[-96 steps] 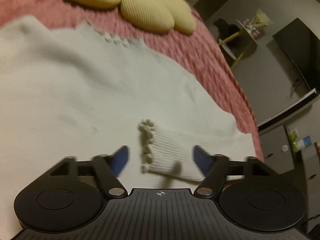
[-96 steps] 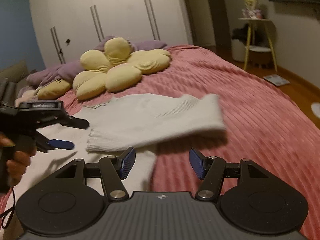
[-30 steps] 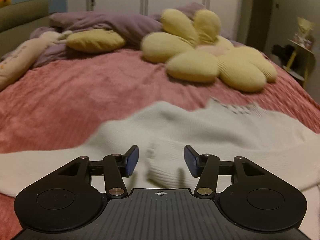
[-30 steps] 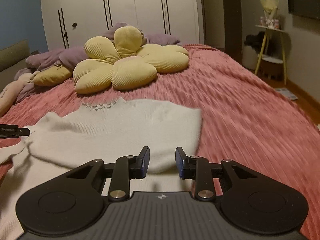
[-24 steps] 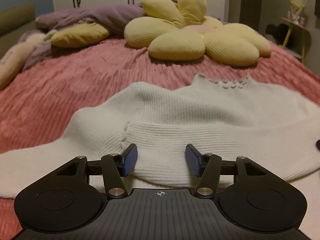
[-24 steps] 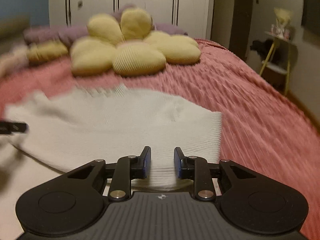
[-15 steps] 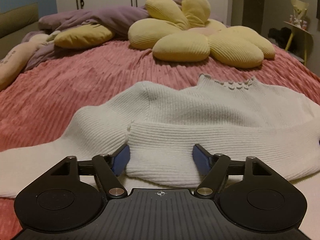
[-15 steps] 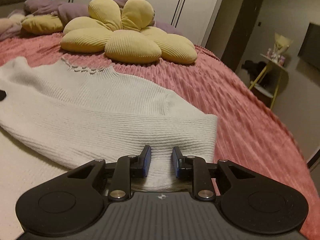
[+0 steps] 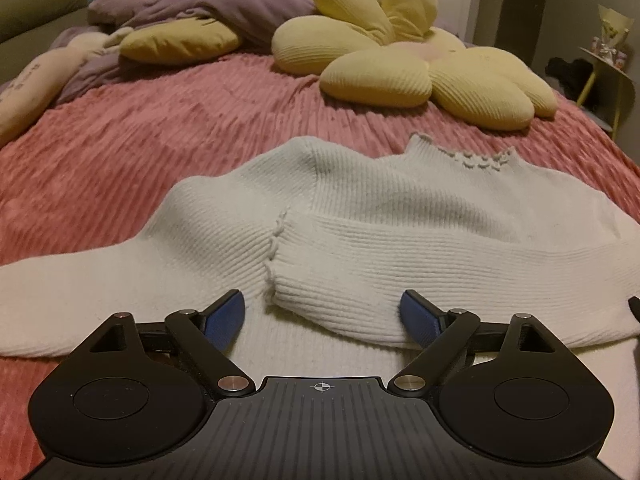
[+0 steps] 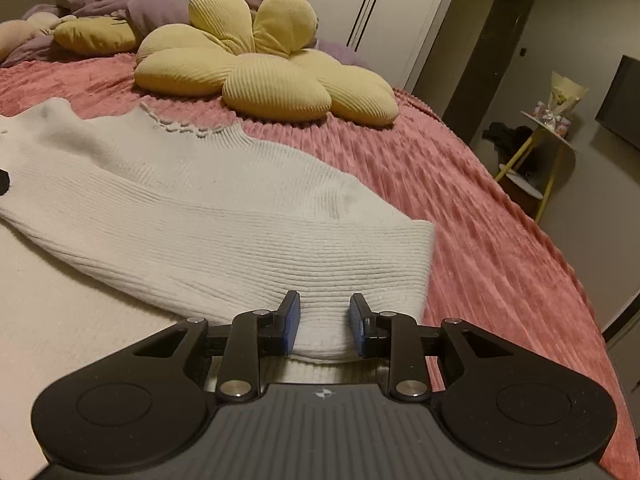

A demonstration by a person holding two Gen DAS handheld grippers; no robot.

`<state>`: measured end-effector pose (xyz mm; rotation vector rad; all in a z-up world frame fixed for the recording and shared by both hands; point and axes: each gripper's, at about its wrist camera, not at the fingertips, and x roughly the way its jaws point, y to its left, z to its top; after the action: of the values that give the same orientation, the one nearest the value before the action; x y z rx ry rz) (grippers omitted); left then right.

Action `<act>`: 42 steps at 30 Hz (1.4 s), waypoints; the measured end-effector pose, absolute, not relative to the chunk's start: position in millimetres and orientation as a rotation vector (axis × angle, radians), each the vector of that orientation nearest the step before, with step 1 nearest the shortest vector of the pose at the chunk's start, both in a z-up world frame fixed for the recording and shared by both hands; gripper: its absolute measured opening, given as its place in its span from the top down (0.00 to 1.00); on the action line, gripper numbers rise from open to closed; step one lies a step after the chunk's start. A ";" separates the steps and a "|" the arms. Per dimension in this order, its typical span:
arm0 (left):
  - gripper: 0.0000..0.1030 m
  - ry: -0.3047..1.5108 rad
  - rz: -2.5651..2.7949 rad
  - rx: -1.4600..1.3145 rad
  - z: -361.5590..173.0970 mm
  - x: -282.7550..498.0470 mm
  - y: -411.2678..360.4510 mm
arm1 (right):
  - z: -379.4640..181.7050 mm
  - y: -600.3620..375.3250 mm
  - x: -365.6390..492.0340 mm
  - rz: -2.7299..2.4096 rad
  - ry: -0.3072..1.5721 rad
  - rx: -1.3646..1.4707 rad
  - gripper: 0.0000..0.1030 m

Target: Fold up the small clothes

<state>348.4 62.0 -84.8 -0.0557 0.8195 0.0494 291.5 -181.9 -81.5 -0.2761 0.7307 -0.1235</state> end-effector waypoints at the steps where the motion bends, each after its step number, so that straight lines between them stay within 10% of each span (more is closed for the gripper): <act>1: 0.10 0.819 0.052 -0.058 -85.5 348.2 62.5 | -83.1 -181.6 291.5 -0.119 0.727 -0.287 0.74; 16: 0.10 0.713 0.262 -0.458 -69.4 244.6 227.8 | -55.0 -180.9 197.5 -0.046 0.668 -0.089 0.49; 22: 0.25 0.659 0.544 -0.629 -78.3 218.5 339.6 | -54.0 -169.7 171.5 -0.035 0.689 -0.093 0.49; 33: 0.90 0.454 0.565 -1.185 -121.5 196.3 448.4 | -37.4 -166.1 179.0 -0.080 0.718 -0.066 0.49; 42: 0.92 0.441 0.492 -1.040 -93.1 201.7 433.1 | -36.2 -159.0 182.0 -0.060 0.714 -0.101 0.49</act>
<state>201.7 433.1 -93.1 -1.0404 0.4412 0.4916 182.0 -159.0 -36.2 -0.1013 0.7139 -0.0603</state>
